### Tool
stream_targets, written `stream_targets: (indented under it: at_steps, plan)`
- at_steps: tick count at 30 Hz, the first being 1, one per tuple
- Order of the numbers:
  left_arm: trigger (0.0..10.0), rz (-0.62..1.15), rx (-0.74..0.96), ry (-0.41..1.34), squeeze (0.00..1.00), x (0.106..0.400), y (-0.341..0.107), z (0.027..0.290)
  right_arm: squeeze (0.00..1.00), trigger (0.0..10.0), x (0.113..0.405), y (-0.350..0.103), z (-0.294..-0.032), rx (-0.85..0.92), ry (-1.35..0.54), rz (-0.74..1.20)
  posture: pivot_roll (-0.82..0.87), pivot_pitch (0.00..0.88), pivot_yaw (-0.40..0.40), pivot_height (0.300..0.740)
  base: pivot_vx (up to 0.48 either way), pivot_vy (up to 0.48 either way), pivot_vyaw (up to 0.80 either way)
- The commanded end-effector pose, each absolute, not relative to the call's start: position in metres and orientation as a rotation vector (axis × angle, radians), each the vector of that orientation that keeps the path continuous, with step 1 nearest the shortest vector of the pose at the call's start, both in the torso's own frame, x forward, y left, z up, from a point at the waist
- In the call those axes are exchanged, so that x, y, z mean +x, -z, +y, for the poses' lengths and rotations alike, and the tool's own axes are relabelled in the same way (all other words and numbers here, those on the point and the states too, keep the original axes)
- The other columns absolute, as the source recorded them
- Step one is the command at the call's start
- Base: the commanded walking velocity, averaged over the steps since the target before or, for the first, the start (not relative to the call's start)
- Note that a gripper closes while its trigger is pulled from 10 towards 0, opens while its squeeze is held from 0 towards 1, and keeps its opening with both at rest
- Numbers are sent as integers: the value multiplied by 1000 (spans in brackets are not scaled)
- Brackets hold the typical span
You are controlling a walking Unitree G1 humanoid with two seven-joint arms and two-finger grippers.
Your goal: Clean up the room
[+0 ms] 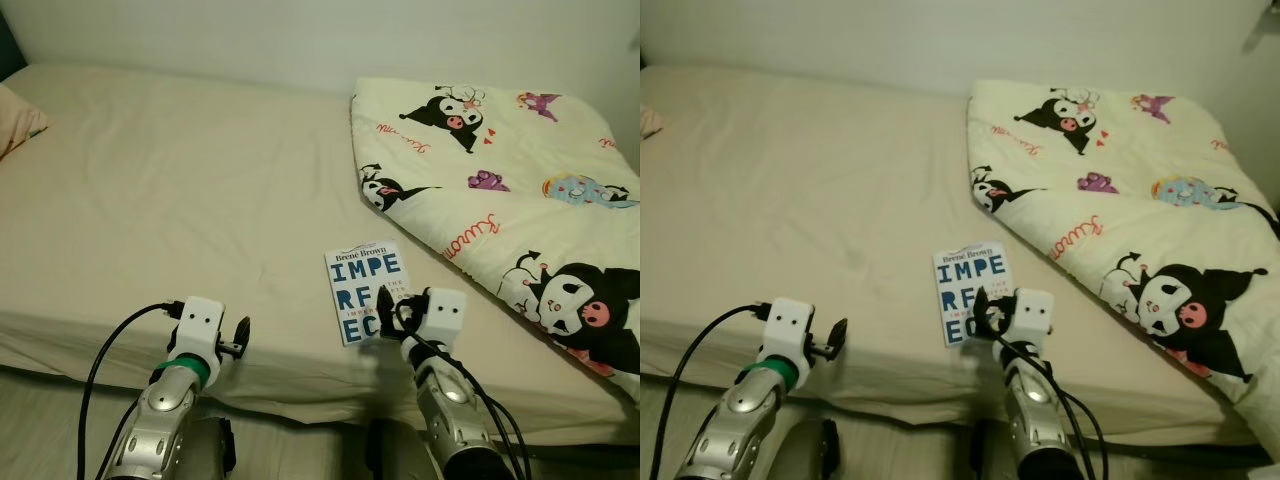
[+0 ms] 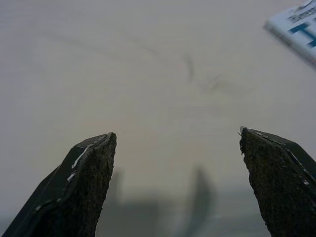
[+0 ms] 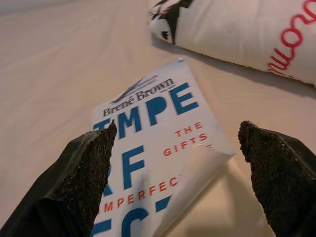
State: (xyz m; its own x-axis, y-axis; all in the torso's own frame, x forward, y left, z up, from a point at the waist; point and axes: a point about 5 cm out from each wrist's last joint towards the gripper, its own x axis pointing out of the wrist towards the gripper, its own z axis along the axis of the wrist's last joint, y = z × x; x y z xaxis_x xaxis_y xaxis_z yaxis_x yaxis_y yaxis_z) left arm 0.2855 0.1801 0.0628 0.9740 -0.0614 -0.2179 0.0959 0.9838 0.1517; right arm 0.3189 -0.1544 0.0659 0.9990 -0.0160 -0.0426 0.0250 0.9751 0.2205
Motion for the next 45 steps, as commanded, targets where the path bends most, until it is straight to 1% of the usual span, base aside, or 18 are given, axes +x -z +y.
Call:
stream_targets:
  at_steps: [1,3,9,10,11,14,17,23,25,27,29,31,32,33,34,35,42,45]
  plan:
    - [10000,225,175,75,0,278,-57,188,0,10000,319,-66,-158,243,35,41,113,0,2,567,0,0,0]
    - [10000,213,198,102,0,273,-55,194,0,10000,320,-66,-159,223,39,43,121,0,-2,567,0,0,0]
    - [10000,197,234,155,0,269,-54,191,0,10000,320,-59,-162,213,75,86,126,0,-3,567,0,0,0]
    - [10000,197,234,155,0,267,-54,191,678,10000,320,-56,-164,232,96,110,129,0,-3,567,0,0,0]
    - [10000,199,233,152,0,266,-54,191,1000,10000,320,-51,-165,243,112,149,129,0,-3,567,0,0,0]
    - [10000,199,229,151,0,263,-53,191,1000,10000,319,-45,-165,266,122,197,133,0,-3,567,0,0,0]
    - [10000,197,226,154,0,262,-53,190,1000,10000,318,-40,-165,234,128,249,134,0,-3,567,0,0,0]
    - [10000,189,202,133,0,260,-55,191,1000,10000,320,-41,-165,243,127,249,142,0,-3,567,0,0,0]
    - [10000,189,214,142,0,258,-54,191,1000,10000,317,-34,-166,205,146,302,150,0,1,567,0,0,0]
    - [10000,189,214,142,0,258,-54,191,1000,10000,317,-34,-166,205,146,302,150,0,1,567,0,0,0]
    - [10000,195,228,150,0,256,-54,192,1000,10000,312,-23,-168,163,185,381,163,0,6,567,0,0,0]
    - [10000,198,233,151,0,255,-54,193,1000,10000,310,-19,-169,144,201,410,166,0,7,567,0,0,0]
    - [10000,202,238,153,0,253,-55,194,380,10000,309,-17,-169,130,210,429,172,0,6,567,0,0,0]
    - [10000,202,238,153,0,253,-55,194,380,10000,309,-17,-169,130,210,429,172,0,6,567,0,0,0]
    - [10000,205,243,154,0,252,-55,194,133,10000,309,-15,-169,121,215,438,174,0,6,567,0,0,0]
    - [10000,207,245,152,0,252,-55,196,0,10000,309,-15,-168,112,217,444,178,0,7,567,0,0,0]
    - [10000,214,253,144,0,249,-56,200,0,10000,309,-12,-163,78,200,483,188,0,3,567,0,0,0]
    - [10000,216,253,141,0,249,-57,201,0,10000,306,-7,-159,132,207,541,190,0,4,567,0,0,0]
